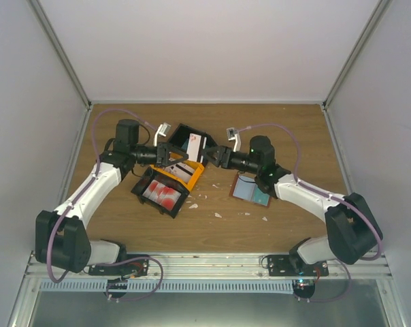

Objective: Put the credit cards into the card holder
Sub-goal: Insert the credit card into the card holder.

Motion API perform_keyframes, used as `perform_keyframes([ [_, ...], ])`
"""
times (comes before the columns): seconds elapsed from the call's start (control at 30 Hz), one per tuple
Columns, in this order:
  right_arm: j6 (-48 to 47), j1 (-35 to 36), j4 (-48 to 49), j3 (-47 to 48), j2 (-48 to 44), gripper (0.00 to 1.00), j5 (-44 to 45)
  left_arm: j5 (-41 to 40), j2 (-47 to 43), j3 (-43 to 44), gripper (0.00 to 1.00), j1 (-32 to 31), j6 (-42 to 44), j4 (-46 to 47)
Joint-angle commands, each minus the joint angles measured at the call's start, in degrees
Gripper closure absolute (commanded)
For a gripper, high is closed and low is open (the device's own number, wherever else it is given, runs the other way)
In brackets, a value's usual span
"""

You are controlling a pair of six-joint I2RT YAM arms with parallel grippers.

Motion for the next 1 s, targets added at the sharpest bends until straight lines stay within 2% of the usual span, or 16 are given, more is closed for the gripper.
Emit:
perform_keyframes([
  [0.0,3.88,-0.36,8.87,-1.62,-2.19,0.49,-5.06,4.34,-2.18,-1.49,1.00,-2.08,-3.48,6.88],
  [0.27,5.12,-0.50,9.62,-4.36,-5.45,0.98,-5.26,1.07,-3.97,-3.78,1.00,-4.00,-4.60,6.84],
  [0.33,4.03,-0.57,5.93,-4.21,-6.62,0.99,-3.88,-2.07,-4.28,-3.92,0.95,-4.51,-4.05,5.10],
  [0.47,-0.34,-2.74,-7.41,-3.07,-8.59,0.99,-1.82,-14.98,-3.48,-1.64,0.64,-7.44,1.48,-3.85],
  [0.57,-6.24,-6.91,-20.21,-3.68,-10.23,1.00,-0.07,-24.47,-1.70,-0.68,0.50,-10.72,3.87,-7.57],
  [0.67,-12.31,-12.94,-33.00,-5.77,-12.77,0.99,2.78,-29.75,1.79,0.78,0.48,-15.12,4.47,-7.65],
  [0.77,-14.77,-18.53,-41.56,-9.52,-17.23,1.00,6.90,-32.48,7.12,3.02,0.48,-19.97,4.51,-5.63],
  [0.9,-15.33,-24.61,-48.31,-13.90,-19.95,0.99,9.13,-34.51,16.35,7.65,0.51,-25.16,4.41,-1.99],
  [0.97,-15.28,-27.13,-48.48,-15.72,-19.70,1.00,8.65,-35.53,21.42,10.51,0.54,-27.60,4.80,-0.70],
])
